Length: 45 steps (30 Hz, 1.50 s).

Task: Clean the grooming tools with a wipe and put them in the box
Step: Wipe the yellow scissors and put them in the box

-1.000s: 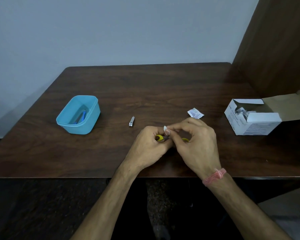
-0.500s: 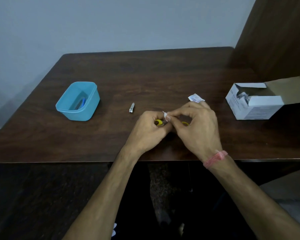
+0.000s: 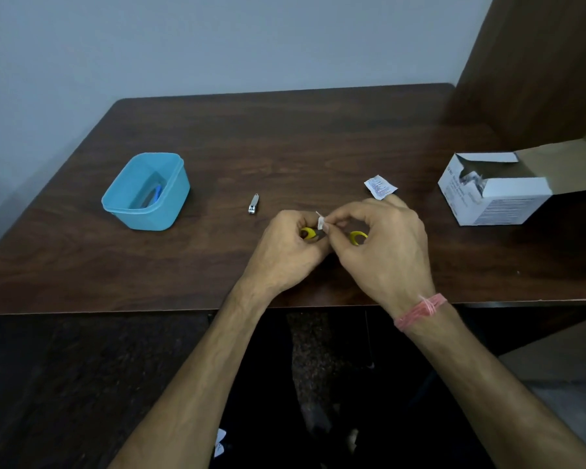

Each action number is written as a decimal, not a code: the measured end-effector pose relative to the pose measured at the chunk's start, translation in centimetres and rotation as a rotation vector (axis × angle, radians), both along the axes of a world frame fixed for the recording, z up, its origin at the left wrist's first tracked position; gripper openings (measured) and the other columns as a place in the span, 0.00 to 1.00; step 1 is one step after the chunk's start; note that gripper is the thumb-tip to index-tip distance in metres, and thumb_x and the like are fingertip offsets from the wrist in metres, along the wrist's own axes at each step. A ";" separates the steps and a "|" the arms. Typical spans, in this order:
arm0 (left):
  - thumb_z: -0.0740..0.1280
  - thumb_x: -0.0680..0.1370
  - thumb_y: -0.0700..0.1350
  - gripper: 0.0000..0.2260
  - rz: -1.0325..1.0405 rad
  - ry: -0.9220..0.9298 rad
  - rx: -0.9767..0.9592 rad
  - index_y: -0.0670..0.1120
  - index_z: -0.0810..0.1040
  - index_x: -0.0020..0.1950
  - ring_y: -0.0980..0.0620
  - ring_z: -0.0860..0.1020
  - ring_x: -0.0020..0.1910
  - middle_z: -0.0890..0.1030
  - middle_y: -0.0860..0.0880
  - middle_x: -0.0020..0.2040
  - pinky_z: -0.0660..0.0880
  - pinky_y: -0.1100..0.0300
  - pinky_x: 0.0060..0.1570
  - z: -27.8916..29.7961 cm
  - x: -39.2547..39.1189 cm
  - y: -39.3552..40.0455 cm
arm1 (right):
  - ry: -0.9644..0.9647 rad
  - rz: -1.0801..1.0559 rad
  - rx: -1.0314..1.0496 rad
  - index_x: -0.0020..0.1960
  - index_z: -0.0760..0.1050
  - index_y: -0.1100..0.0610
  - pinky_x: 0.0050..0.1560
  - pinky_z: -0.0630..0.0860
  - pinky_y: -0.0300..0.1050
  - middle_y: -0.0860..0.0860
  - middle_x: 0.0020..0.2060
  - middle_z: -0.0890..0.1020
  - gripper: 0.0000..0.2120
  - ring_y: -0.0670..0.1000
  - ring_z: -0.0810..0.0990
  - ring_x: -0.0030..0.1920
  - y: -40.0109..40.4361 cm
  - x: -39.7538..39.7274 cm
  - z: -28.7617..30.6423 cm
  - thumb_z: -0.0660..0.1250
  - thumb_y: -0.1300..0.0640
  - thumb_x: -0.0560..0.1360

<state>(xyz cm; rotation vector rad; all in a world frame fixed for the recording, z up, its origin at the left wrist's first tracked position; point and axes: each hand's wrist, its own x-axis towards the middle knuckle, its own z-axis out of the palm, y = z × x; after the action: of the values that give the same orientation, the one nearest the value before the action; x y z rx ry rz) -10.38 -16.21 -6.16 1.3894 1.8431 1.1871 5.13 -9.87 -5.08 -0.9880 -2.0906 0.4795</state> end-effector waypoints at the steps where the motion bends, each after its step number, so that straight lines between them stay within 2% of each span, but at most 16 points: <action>1: 0.74 0.81 0.46 0.15 0.004 0.010 0.001 0.60 0.85 0.36 0.62 0.74 0.33 0.81 0.57 0.32 0.70 0.57 0.37 0.0 0.1 0.0 | -0.005 -0.013 -0.015 0.47 0.89 0.44 0.50 0.82 0.51 0.41 0.40 0.86 0.03 0.48 0.81 0.52 0.0 0.1 0.0 0.79 0.52 0.75; 3: 0.73 0.81 0.46 0.14 0.006 0.018 0.002 0.59 0.86 0.37 0.62 0.75 0.33 0.82 0.54 0.32 0.71 0.58 0.35 -0.1 0.2 0.0 | -0.013 -0.025 -0.021 0.47 0.89 0.45 0.49 0.81 0.51 0.41 0.40 0.86 0.03 0.49 0.80 0.52 0.0 -0.3 0.3 0.79 0.52 0.75; 5: 0.72 0.80 0.47 0.09 0.017 0.003 -0.001 0.52 0.88 0.42 0.59 0.78 0.35 0.86 0.47 0.37 0.76 0.51 0.37 -0.1 0.2 -0.2 | -0.029 -0.023 0.017 0.47 0.88 0.45 0.46 0.81 0.51 0.42 0.40 0.85 0.02 0.50 0.79 0.53 -0.3 -1.2 0.7 0.78 0.52 0.76; 9: 0.71 0.79 0.51 0.11 0.032 -0.018 -0.002 0.46 0.86 0.42 0.55 0.76 0.35 0.85 0.39 0.38 0.77 0.45 0.37 -0.3 0.0 -0.2 | -0.069 -0.051 0.027 0.46 0.87 0.45 0.44 0.76 0.47 0.41 0.40 0.83 0.01 0.50 0.78 0.53 -0.4 -1.7 0.7 0.78 0.51 0.76; 12: 0.70 0.77 0.57 0.16 0.037 0.014 0.022 0.46 0.83 0.38 0.56 0.71 0.32 0.79 0.41 0.33 0.71 0.50 0.33 -0.4 0.4 0.0 | -0.080 -0.078 0.016 0.45 0.87 0.45 0.44 0.75 0.47 0.42 0.39 0.83 0.03 0.52 0.78 0.52 -0.1 -0.7 0.2 0.80 0.52 0.75; 15: 0.70 0.79 0.55 0.19 0.049 0.022 0.035 0.41 0.81 0.39 0.55 0.69 0.32 0.78 0.39 0.33 0.70 0.47 0.32 -0.5 0.5 0.2 | -0.097 -0.067 -0.007 0.45 0.87 0.45 0.45 0.76 0.47 0.42 0.39 0.83 0.03 0.51 0.79 0.53 0.0 -0.7 0.5 0.80 0.52 0.76; 19: 0.70 0.81 0.50 0.14 0.042 -0.040 0.021 0.44 0.84 0.39 0.57 0.69 0.30 0.75 0.51 0.30 0.67 0.56 0.34 -0.4 -0.1 -0.2 | -0.082 -0.048 -0.049 0.47 0.87 0.44 0.46 0.70 0.45 0.41 0.41 0.83 0.02 0.47 0.77 0.54 -0.2 -1.7 1.1 0.79 0.50 0.77; 22: 0.71 0.79 0.55 0.15 0.022 -0.022 0.015 0.45 0.83 0.38 0.57 0.69 0.31 0.76 0.49 0.30 0.68 0.55 0.33 -0.2 0.2 -0.3 | -0.070 -0.055 -0.061 0.47 0.87 0.44 0.48 0.76 0.48 0.41 0.40 0.84 0.01 0.48 0.78 0.54 -0.2 -0.9 1.0 0.79 0.49 0.77; 24: 0.71 0.76 0.57 0.18 0.032 0.001 0.022 0.46 0.78 0.34 0.56 0.68 0.32 0.73 0.49 0.30 0.66 0.53 0.32 -0.2 0.4 -0.2 | -0.060 -0.070 -0.106 0.45 0.87 0.44 0.50 0.78 0.49 0.40 0.38 0.84 0.02 0.48 0.79 0.54 -0.1 -0.4 1.1 0.79 0.49 0.76; 27: 0.71 0.78 0.49 0.15 0.041 0.007 0.000 0.45 0.78 0.33 0.58 0.69 0.30 0.74 0.55 0.28 0.65 0.58 0.33 -0.2 0.4 -0.1 | -0.123 -0.058 -0.097 0.44 0.85 0.45 0.47 0.74 0.47 0.40 0.38 0.83 0.03 0.48 0.78 0.54 -0.1 -1.1 1.9 0.77 0.49 0.76; 29: 0.71 0.81 0.43 0.18 0.066 0.025 -0.008 0.51 0.79 0.31 0.64 0.72 0.29 0.77 0.57 0.27 0.67 0.63 0.32 -0.2 0.3 -0.3 | -0.146 -0.026 -0.068 0.45 0.85 0.47 0.46 0.74 0.47 0.41 0.38 0.82 0.03 0.48 0.78 0.54 -0.3 -1.8 2.5 0.77 0.49 0.77; 31: 0.71 0.81 0.41 0.19 0.073 0.019 0.005 0.52 0.80 0.30 0.64 0.72 0.29 0.78 0.56 0.26 0.67 0.63 0.32 -0.2 0.3 -0.3 | -0.144 -0.010 -0.058 0.46 0.85 0.47 0.46 0.76 0.48 0.42 0.39 0.82 0.03 0.48 0.78 0.54 -0.3 -2.0 2.6 0.77 0.50 0.78; 34: 0.73 0.81 0.48 0.13 0.044 0.010 0.018 0.44 0.84 0.38 0.57 0.73 0.32 0.81 0.42 0.33 0.69 0.52 0.32 -0.2 0.1 -0.3 | -0.098 -0.021 -0.101 0.45 0.85 0.45 0.47 0.71 0.45 0.40 0.38 0.83 0.03 0.46 0.74 0.55 -0.2 -1.1 1.9 0.78 0.50 0.77; 37: 0.74 0.79 0.48 0.15 0.049 0.034 0.014 0.41 0.79 0.36 0.56 0.70 0.32 0.77 0.44 0.30 0.68 0.51 0.31 -0.5 0.3 0.0 | -0.110 -0.059 -0.124 0.42 0.85 0.46 0.50 0.70 0.43 0.39 0.35 0.82 0.05 0.45 0.69 0.54 0.0 -0.7 1.9 0.78 0.49 0.77; 42: 0.69 0.79 0.48 0.13 0.059 0.004 0.015 0.42 0.81 0.37 0.55 0.74 0.32 0.82 0.40 0.34 0.71 0.54 0.33 -0.4 0.1 -0.3 | -0.134 -0.044 -0.105 0.42 0.85 0.46 0.50 0.74 0.45 0.40 0.34 0.83 0.06 0.47 0.78 0.56 -0.2 -1.9 2.4 0.78 0.48 0.77; 45: 0.72 0.78 0.49 0.16 0.029 0.045 0.007 0.42 0.77 0.35 0.56 0.70 0.31 0.78 0.42 0.31 0.68 0.55 0.32 -0.3 0.3 -0.4 | -0.117 -0.033 -0.225 0.42 0.86 0.46 0.50 0.75 0.44 0.41 0.35 0.84 0.06 0.45 0.82 0.51 0.3 -0.7 2.2 0.79 0.48 0.76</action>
<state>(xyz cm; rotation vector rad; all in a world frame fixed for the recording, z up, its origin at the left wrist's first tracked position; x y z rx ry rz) -10.04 -16.62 -6.46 1.4087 1.8975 1.1864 4.42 -9.59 -2.88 -1.2035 -2.1535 0.6647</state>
